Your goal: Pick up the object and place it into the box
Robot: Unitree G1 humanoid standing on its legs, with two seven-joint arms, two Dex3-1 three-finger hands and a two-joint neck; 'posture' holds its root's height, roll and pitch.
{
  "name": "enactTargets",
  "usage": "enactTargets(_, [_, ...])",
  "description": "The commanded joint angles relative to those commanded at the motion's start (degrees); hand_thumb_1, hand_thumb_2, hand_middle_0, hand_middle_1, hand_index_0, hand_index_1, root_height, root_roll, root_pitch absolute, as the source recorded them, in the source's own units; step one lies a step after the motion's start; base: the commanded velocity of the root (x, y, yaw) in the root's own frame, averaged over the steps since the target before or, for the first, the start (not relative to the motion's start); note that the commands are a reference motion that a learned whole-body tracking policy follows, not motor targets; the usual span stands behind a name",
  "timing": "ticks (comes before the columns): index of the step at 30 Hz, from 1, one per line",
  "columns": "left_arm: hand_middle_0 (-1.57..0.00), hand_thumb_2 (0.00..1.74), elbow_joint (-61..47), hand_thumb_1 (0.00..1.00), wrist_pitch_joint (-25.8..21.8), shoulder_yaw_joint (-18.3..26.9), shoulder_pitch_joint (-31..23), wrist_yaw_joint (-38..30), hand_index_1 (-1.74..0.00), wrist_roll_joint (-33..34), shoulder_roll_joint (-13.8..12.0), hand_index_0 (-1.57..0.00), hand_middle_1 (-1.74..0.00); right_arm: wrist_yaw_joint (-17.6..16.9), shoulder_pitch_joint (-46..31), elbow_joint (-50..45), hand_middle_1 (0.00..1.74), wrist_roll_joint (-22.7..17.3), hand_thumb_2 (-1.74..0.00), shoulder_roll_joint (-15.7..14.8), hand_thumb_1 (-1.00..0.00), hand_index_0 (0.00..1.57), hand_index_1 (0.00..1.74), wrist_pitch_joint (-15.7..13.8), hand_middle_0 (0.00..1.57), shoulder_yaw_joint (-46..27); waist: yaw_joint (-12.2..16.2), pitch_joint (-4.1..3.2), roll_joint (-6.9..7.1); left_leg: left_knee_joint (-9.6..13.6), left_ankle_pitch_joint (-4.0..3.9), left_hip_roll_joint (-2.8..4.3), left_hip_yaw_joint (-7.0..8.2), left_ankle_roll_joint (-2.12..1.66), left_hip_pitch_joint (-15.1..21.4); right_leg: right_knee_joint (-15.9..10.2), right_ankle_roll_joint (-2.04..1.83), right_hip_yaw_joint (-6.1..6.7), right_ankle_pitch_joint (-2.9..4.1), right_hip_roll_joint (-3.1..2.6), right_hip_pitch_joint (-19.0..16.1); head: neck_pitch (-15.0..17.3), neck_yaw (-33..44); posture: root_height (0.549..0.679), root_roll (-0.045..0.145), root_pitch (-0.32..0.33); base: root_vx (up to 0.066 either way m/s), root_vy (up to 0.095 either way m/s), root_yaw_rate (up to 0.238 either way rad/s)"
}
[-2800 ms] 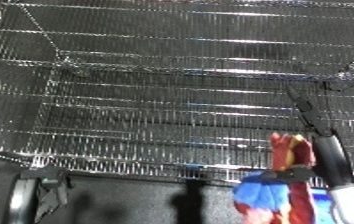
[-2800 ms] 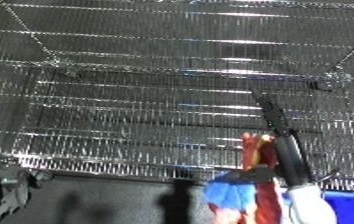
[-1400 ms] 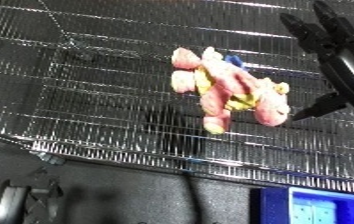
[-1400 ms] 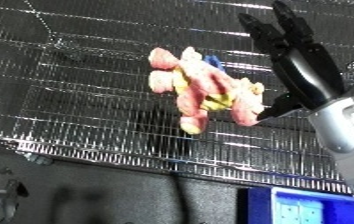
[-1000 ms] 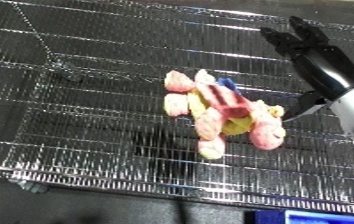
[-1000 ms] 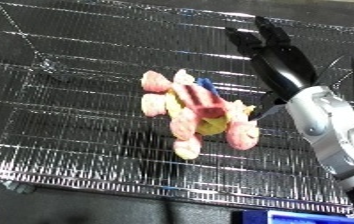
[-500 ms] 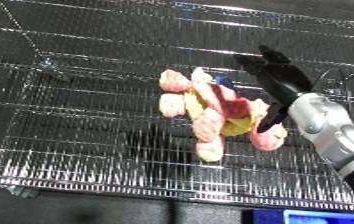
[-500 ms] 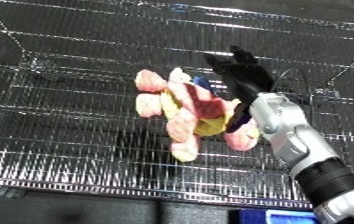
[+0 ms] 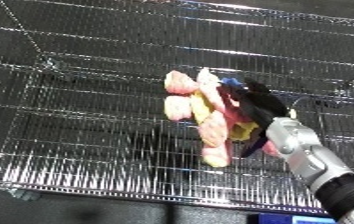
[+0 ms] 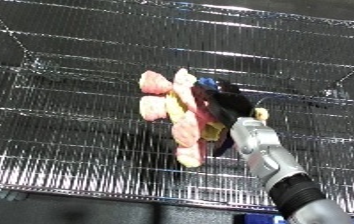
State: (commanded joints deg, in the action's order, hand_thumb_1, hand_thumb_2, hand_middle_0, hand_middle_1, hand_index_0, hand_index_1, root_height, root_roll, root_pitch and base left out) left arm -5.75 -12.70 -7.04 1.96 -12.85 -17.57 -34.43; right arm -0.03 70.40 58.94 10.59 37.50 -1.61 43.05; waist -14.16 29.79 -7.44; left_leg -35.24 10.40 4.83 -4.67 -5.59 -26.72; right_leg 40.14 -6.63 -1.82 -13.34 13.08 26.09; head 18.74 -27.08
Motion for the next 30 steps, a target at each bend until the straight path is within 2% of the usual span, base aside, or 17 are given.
enactTargets(9, [-1.57,1.74,-0.78,1.0,0.27,-0.13,-0.96,0.31,-1.74,0.0,0.46,-1.57,-1.74,-0.63,0.4,2.24,0.0,-1.19,0.0,-1.77,0.0,0.0,0.0,0.65,0.0,-1.52,-0.02,0.0,-0.55,-0.36,0.01,-0.26,-0.14,0.04,-1.35,0.59,0.03,-0.21,-0.22,0.1,1.17,-1.33,-0.39,0.639,0.028,0.075,-0.015,0.012,0.027])
enactTargets(16, [-1.57,1.74,-0.9,1.0,0.41,0.3,-1.42,0.59,-1.74,-0.6,0.34,-1.57,-1.74,-0.37,-0.5,2.74,0.61,-3.08,-0.61,-2.33,-0.35,0.55,0.61,1.14,0.55,-2.59,0.29,0.0,-0.3,-0.2,0.0,-0.14,-0.13,-0.06,-1.35,0.73,0.0,-0.29,-0.34,0.11,1.22,-0.85,-0.05,0.638,0.028,0.074,-0.008,0.008,0.009])
enactTargets(27, [-1.57,1.74,-0.94,1.0,0.52,0.29,-1.27,2.15,-1.74,-2.33,-1.32,-1.57,-1.74,0.68,-2.98,2.49,1.57,-3.75,-1.57,-0.8,-0.9,1.41,1.57,1.46,1.41,-3.28,0.32,0.0,-0.29,0.02,-0.19,-0.03,-0.16,-0.31,-0.93,1.35,-0.02,-0.01,-0.63,0.12,1.31,-0.02,-0.93,0.636,0.027,0.064,-0.025,0.002,-0.011])
enactTargets(30, [-1.57,1.74,-0.67,1.0,0.65,-0.04,-0.95,2.45,-1.74,-2.47,-1.58,-1.57,-1.74,0.78,-3.1,2.56,1.57,-3.4,-1.57,-0.34,-0.9,1.41,1.57,1.5,1.41,-3.32,0.36,0.0,-0.3,0.0,-0.29,-0.04,-0.23,-0.37,-0.82,1.57,0.02,0.0,-0.72,0.16,1.25,0.25,-0.7,0.635,0.028,0.059,-0.032,0.0,0.0])
